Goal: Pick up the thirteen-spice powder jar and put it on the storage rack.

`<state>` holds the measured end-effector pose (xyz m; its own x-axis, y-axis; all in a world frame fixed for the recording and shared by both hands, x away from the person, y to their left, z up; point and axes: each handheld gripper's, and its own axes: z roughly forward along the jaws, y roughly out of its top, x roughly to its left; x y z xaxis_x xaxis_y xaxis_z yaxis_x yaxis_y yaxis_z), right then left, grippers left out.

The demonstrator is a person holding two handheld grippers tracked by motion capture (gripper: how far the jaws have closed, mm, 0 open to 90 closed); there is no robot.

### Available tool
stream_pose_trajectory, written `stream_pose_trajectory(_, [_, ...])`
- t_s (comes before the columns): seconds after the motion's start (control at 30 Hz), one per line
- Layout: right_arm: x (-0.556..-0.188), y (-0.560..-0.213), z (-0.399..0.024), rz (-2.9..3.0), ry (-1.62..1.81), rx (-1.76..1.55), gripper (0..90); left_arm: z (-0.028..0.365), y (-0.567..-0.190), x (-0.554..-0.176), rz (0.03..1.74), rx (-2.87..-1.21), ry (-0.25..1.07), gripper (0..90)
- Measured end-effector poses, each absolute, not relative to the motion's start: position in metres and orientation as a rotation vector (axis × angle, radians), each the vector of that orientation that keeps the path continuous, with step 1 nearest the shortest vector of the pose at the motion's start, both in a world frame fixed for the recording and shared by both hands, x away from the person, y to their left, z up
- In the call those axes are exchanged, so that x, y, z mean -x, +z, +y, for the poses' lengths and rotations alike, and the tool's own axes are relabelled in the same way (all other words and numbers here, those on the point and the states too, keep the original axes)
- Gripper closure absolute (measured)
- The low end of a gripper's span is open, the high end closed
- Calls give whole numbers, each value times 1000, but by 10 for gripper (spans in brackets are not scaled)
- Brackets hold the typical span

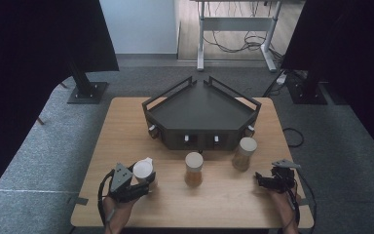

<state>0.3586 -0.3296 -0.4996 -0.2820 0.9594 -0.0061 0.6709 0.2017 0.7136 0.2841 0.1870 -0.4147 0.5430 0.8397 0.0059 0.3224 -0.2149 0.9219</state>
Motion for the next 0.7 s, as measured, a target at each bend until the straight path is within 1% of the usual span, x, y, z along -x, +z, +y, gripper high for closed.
stream_pose_trajectory(0.7, [-359, -500, -330, 2030, 846, -1513, 83, 181, -404, -305, 954, -1776, 674, 307])
